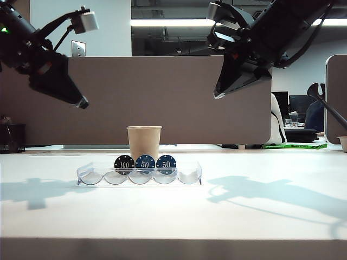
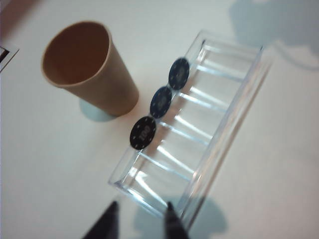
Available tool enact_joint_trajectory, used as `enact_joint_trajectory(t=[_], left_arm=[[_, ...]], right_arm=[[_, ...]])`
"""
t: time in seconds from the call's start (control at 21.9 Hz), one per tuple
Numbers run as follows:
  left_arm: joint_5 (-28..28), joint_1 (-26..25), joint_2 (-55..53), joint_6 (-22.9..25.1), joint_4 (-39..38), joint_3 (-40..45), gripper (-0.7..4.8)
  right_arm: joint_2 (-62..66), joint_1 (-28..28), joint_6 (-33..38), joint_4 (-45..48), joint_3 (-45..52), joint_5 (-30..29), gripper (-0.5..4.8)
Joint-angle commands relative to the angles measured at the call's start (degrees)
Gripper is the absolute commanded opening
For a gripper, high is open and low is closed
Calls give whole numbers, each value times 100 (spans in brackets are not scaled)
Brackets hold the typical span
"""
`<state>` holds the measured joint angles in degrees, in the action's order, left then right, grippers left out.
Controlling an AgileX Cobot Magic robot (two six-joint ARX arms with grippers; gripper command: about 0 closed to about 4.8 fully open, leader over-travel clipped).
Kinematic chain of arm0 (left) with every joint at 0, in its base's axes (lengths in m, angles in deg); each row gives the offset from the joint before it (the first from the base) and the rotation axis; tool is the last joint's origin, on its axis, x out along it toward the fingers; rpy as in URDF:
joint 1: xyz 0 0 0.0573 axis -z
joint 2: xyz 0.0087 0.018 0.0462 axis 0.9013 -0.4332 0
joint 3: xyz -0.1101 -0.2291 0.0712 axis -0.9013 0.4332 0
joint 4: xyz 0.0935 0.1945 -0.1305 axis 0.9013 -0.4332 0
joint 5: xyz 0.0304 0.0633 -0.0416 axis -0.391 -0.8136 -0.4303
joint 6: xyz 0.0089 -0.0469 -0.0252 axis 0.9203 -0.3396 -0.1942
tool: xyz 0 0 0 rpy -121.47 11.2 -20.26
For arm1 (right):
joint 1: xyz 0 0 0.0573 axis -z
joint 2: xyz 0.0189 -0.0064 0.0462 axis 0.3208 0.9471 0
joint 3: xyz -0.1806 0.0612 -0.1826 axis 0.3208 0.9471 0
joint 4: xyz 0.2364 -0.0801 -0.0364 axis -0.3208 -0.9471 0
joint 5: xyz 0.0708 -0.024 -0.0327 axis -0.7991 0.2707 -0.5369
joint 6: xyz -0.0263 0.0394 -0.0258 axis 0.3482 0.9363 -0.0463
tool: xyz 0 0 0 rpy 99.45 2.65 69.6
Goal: Pick up the chip with the greater value and put it into the paper cup.
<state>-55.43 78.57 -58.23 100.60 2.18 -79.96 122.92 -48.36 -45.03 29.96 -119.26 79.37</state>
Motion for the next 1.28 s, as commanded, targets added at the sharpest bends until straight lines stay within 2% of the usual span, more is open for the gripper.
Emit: enact_joint_trajectory(t=[0.05, 0.18, 0.41, 0.46, 0.5, 0.68, 1.0, 1.28], left_arm=[[13, -11, 7, 686, -15, -28, 92], [328, -11, -33, 942, -13, -61, 91], [791, -96, -302, 935, -57, -232, 94], [831, -96, -365, 935, -81, -284, 97], [911, -114, -503, 938, -114, -391, 122], [1176, -166, -857, 879, -240, -789, 123], [1912, -345, -1543, 887, -1029, -1641, 122], [2052, -350, -1823, 1051, -1211, -1709, 123]], right_arm=[[-17, -4, -20, -70, -31, -13, -1], [-15, -4, -20, -120, -31, -17, -1], [-13, -4, -20, -223, -28, -33, -1], [-13, -4, -20, -243, -28, -35, -1], [-13, -4, -20, -284, -28, -35, -1], [-13, -4, -20, -345, -28, -35, -1], [-13, -4, -20, -356, -28, -166, -1], [-13, -4, -20, -341, -28, -166, -1]])
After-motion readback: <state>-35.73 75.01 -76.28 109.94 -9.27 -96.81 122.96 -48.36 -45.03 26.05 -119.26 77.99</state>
